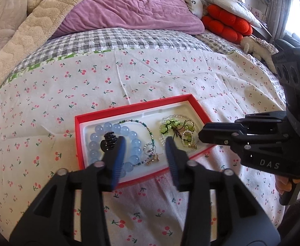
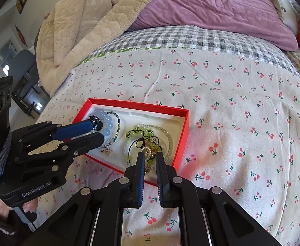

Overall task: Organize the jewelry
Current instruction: 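Open both tools to drop the rings into the box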

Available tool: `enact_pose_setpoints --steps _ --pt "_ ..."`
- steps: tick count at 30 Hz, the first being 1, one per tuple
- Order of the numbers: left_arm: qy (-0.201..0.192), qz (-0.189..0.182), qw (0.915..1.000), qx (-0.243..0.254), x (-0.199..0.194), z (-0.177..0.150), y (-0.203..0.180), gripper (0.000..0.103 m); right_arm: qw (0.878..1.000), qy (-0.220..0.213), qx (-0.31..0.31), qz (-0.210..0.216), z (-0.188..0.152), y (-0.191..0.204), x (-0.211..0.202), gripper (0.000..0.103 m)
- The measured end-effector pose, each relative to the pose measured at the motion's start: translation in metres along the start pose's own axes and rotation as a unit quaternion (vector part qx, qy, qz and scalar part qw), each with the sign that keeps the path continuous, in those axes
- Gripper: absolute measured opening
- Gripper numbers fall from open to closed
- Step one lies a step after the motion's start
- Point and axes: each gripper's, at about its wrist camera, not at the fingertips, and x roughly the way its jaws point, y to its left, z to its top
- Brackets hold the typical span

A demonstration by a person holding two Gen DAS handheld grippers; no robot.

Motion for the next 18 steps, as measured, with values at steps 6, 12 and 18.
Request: enact_pose_setpoints --steps 6,12,18 --pt "-0.009 -0.003 1.0000 -0.003 -0.017 -0.004 0.002 0.067 1.000 -0.009 0.002 -0.001 -0.002 -0.003 -0.012 0.013" --pt "-0.004 0.026 0.9996 0.004 -0.034 -0.018 0.005 0.083 1.000 -0.007 -0.004 -0.010 -0.013 -0.002 -0.021 0.015" --pt "0.032 0.062 0.9963 -0.050 -0.042 -0.041 0.023 0.098 0.999 -0.013 -0.011 -0.031 -0.033 0.006 -0.032 0.079"
